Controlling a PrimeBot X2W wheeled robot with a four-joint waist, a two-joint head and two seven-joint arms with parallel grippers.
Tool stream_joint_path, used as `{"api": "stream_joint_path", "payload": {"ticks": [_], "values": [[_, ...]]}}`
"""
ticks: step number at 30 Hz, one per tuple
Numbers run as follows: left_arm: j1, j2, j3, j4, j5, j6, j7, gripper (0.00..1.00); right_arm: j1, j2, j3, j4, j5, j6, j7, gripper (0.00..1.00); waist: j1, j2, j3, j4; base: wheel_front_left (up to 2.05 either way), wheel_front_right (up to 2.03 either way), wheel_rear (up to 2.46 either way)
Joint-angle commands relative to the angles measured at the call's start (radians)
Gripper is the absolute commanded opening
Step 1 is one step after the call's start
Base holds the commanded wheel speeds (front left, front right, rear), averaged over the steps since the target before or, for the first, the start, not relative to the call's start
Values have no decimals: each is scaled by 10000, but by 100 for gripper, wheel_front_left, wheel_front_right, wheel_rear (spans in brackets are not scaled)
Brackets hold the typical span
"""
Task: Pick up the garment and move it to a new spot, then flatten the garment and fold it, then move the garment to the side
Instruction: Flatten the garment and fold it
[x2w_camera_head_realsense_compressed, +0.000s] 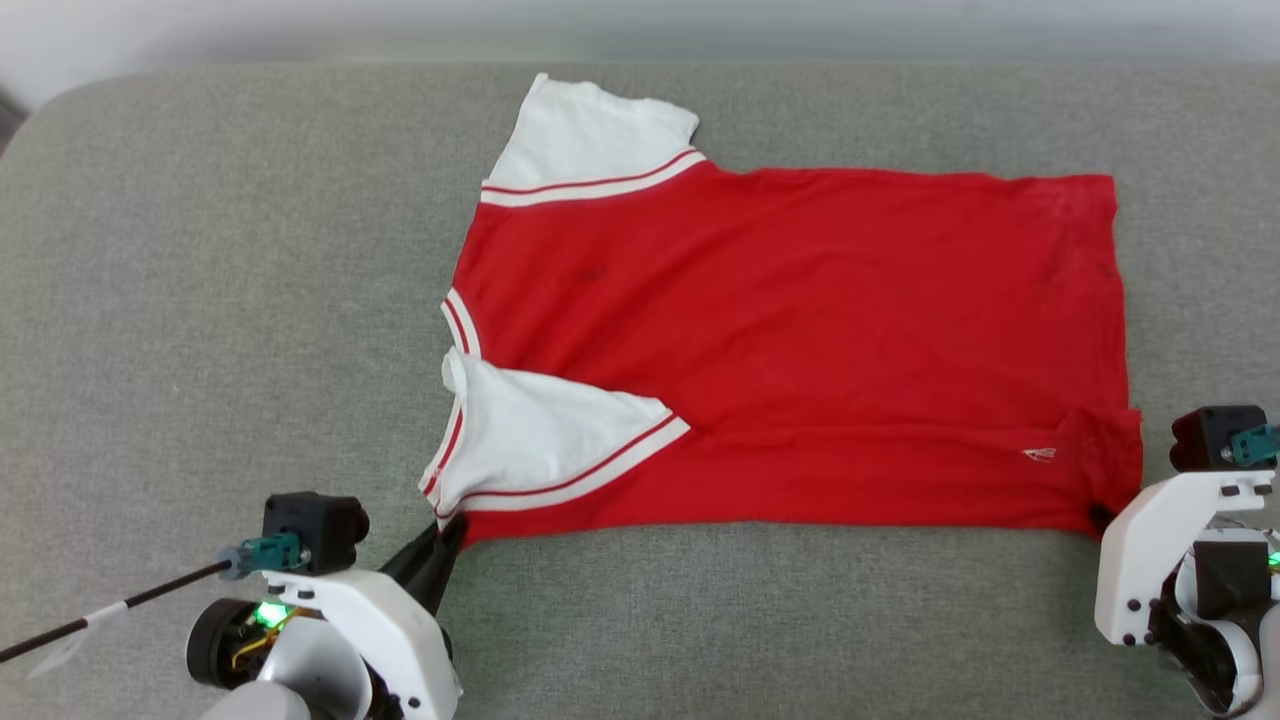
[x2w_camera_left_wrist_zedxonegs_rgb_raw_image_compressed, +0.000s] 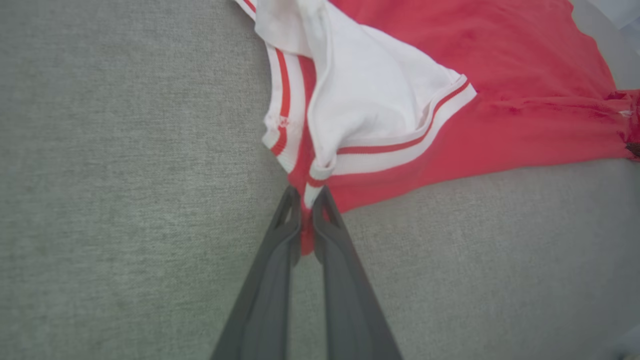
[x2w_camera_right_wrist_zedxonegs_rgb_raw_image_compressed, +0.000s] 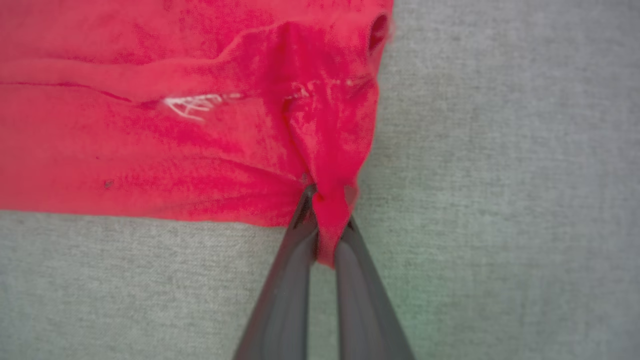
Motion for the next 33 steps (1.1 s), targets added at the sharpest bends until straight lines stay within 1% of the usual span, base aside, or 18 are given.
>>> {"api": "stream_joint_path", "payload": {"ticks": [1, 8, 13, 17, 22, 31, 32, 33], "values": [[206, 11, -25, 106, -69, -60, 19, 0, 442, -97, -55, 259, 83, -14, 137, 0, 0, 0, -230, -102, 0, 0, 0], [827, 262, -171, 424, -248, -18, 135, 0, 753, -500, 54, -515, 455, -14, 390, 0, 0, 0, -935, -280, 0, 0, 0], [1581, 394, -266, 414, -489, 56, 87, 0, 1487, -802, 152, -1212, 806, -14, 798, 0, 0, 0, -1296, -402, 0, 0, 0], [2158, 534, -383, 340, -644, 98, 120, 0, 2146, -1008, 39, -1687, 931, -14, 1074, 0, 0, 0, -1404, -438, 0, 0, 0], [2503, 527, -496, 410, -809, 52, 128, 0, 2844, -964, -124, -1974, 1105, -14, 1493, 0, 0, 0, -1445, -445, 0, 0, 0], [2183, 257, -641, 1004, -747, -320, 64, 0, 3071, -752, -36, -1631, 1202, -14, 1451, 0, 0, 0, -1403, -455, 0, 0, 0], [2143, 213, -643, 1072, -717, -376, 8, 6, 3031, -747, -12, -1562, 1194, -14, 1420, 0, 0, 0, -1405, -457, 0, 0, 0], [2120, 188, -659, 1150, -693, -427, -36, 47, 2996, -749, 11, -1499, 1183, -14, 1385, 44, 0, 0, -1411, -458, 0, 0, 0]]}}
